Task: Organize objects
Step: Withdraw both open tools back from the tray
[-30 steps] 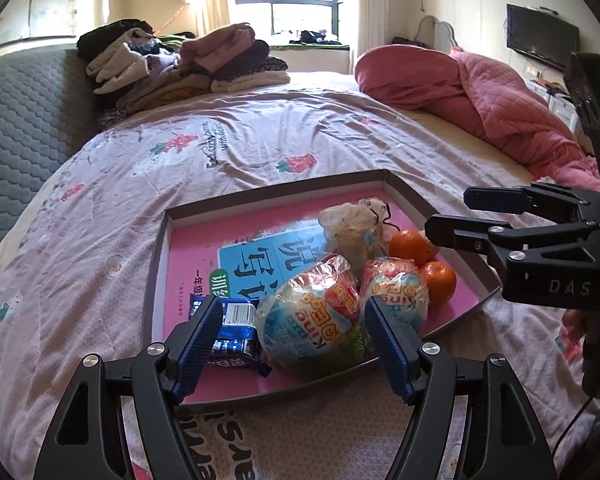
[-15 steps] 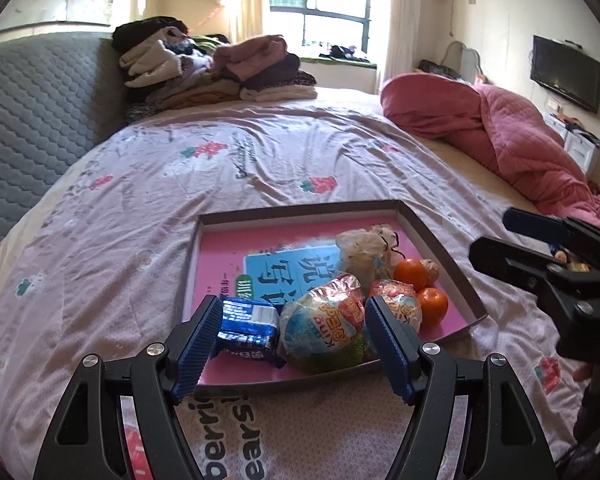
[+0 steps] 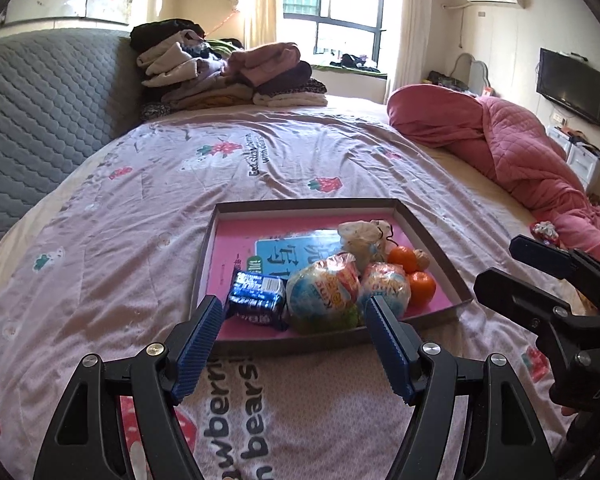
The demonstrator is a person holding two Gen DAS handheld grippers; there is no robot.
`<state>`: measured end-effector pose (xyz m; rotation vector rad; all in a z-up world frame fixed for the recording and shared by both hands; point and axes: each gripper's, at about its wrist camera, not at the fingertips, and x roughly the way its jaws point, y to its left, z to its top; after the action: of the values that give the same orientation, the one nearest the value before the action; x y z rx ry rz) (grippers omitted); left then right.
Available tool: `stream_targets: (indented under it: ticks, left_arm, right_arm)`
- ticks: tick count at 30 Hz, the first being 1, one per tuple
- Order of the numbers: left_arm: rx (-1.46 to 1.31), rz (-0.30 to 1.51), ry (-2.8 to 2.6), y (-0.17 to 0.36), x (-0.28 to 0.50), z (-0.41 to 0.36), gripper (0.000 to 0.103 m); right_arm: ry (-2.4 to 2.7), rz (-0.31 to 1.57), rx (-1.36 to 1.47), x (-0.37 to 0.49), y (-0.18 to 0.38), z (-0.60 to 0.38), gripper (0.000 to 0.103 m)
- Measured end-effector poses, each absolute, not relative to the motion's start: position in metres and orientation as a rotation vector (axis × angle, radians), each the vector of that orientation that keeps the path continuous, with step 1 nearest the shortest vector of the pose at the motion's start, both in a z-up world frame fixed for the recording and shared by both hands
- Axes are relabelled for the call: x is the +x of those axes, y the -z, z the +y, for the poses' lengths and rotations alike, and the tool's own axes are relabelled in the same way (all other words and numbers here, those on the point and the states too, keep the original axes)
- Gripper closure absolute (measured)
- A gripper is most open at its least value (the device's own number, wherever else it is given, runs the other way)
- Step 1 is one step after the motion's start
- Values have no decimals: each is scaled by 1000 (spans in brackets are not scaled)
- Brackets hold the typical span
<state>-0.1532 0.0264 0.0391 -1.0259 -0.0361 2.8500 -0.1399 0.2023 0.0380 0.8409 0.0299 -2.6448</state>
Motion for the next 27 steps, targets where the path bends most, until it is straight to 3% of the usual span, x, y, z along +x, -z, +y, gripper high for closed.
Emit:
stream_targets:
  ticks: [27]
  left_arm:
    - [-1093, -87, -2864, -2, -109, 32, 28]
  right_arm:
    - [2737, -3, 883, -105, -6, 207, 28]
